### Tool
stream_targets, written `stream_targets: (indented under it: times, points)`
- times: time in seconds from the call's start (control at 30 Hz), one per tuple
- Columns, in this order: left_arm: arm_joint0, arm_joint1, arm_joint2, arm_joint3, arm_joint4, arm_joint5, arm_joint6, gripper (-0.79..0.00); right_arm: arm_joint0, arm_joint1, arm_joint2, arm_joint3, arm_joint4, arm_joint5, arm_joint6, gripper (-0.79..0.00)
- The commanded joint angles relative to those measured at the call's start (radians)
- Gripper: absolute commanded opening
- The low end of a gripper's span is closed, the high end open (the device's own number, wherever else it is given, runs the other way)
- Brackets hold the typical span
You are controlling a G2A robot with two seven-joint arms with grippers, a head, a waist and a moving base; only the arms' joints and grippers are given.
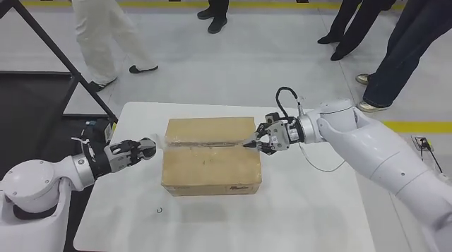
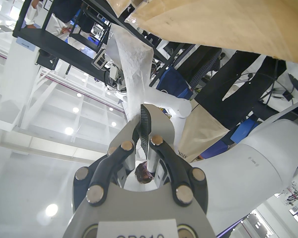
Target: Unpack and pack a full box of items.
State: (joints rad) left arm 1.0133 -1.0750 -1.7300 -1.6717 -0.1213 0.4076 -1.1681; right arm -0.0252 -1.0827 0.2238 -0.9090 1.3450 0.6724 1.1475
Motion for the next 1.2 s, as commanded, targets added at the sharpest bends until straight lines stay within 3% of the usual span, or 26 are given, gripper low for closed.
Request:
stream_targets:
  times: [0.0, 0.2, 0.6, 1.17]
  points:
    - [-0.013, 0.005, 0.000, 0.021, -0.010, 0.004, -0.016, -0.785, -0.004, 0.000, -0.001, 0.009, 0.025, 0.004, -0.004, -0.785]
    - [-0.053, 0.017, 0.011, 0.094, -0.044, 0.010, -0.047, -0.785, 0.003, -0.002, -0.054, 0.013, 0.125, 0.048, -0.047, -0.785]
    - [-0.132, 0.036, 0.068, 0.231, -0.078, 0.028, -0.059, -0.785, -0.007, -0.002, -0.054, 0.024, 0.271, 0.131, -0.130, -0.785]
    - [-0.182, 0.062, 0.117, 0.352, -0.141, 0.061, -0.094, -0.785, -0.019, 0.026, -0.054, -0.021, 0.453, 0.260, -0.260, -0.785]
